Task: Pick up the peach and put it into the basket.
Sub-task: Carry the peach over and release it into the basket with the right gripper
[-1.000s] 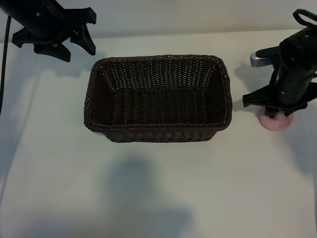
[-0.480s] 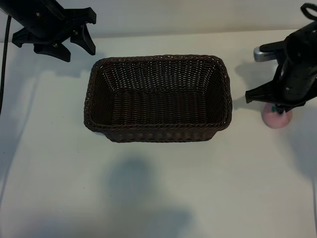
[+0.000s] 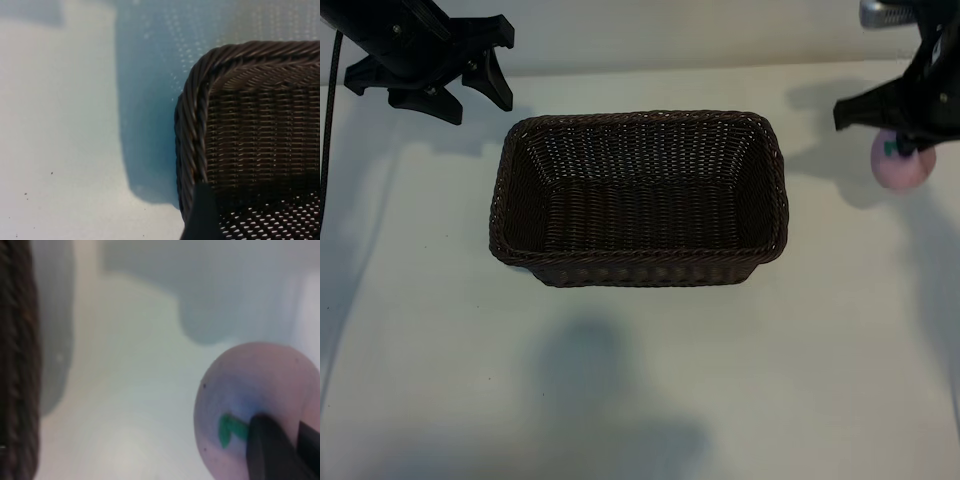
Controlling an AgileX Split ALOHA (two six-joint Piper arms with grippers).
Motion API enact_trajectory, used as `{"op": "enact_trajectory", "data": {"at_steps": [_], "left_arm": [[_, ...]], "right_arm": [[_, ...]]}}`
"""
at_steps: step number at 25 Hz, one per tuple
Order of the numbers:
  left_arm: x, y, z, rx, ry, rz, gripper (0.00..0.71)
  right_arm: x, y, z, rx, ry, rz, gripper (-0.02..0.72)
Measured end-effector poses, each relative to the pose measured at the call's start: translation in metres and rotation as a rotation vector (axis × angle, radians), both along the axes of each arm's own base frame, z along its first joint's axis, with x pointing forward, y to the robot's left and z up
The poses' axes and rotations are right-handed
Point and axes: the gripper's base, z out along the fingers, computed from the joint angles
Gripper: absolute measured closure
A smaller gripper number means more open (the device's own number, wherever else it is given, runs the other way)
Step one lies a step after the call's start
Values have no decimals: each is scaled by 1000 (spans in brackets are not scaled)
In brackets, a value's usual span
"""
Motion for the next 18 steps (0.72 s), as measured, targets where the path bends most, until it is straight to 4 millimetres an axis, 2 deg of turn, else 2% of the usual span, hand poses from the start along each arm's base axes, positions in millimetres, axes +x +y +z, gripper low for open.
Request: {"op": "enact_trajectory", "data": {"at_steps": [10,18], "left_arm": [[0,0,0,0,0,-1,173],[0,0,0,0,0,-1,173]], "right_arm": [[6,21,39,204,-37,74,662],[-3,57,46,240,-44,192,662]]}}
